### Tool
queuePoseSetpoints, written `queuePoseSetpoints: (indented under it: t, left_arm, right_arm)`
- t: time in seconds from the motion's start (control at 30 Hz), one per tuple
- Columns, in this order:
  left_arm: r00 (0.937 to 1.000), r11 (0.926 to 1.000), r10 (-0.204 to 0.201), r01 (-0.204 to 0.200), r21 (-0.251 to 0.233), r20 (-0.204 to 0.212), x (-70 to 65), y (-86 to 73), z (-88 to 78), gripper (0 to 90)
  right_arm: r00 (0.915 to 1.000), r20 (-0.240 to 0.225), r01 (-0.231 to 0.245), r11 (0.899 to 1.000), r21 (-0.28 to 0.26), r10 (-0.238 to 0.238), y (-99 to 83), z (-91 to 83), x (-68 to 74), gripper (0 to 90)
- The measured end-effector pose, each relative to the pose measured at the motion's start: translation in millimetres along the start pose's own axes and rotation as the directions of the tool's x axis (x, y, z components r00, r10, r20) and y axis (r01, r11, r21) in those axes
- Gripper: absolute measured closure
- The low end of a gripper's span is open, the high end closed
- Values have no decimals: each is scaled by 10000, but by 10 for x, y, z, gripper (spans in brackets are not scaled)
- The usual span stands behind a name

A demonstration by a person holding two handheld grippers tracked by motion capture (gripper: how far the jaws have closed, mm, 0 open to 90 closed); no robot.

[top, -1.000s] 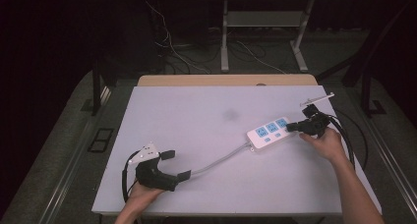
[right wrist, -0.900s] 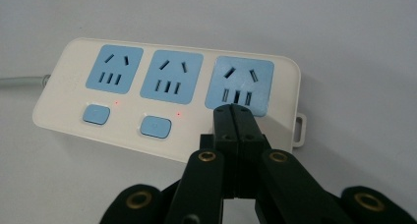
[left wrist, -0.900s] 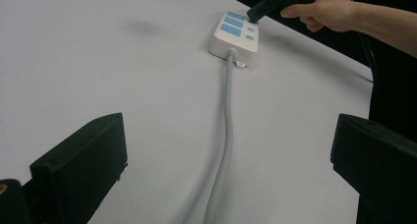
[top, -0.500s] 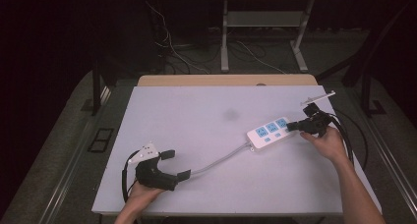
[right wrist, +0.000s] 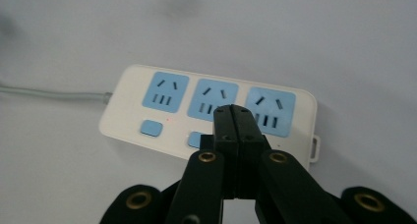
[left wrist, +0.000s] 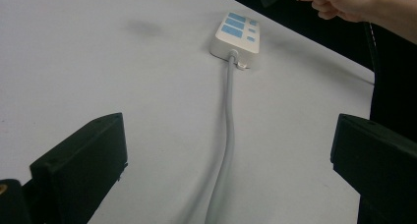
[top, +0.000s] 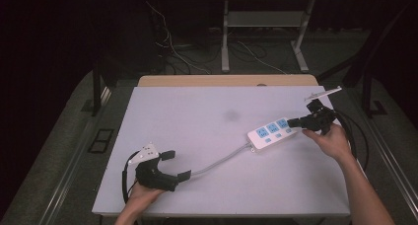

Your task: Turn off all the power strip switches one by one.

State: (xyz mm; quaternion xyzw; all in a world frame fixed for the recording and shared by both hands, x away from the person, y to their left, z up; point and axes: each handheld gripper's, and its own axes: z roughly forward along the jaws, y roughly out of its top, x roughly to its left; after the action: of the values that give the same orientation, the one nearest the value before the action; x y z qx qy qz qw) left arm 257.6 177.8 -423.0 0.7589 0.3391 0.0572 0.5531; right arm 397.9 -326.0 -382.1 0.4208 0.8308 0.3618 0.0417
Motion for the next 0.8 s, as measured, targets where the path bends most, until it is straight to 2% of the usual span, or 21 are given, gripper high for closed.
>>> queuePoseSetpoints:
  t: [0.33,0.8]
  left_arm:
    - [10000,10000,-9,9,-6,13,-2,0,0,0]
    - [10000,10000,3,-3,-8,28,-4,0,-2,0]
  right_arm:
    - [9989,-108,458,9989,133,-457,110,-27,175,900]
    - [9983,-200,563,9976,395,-555,116,44,212,900]
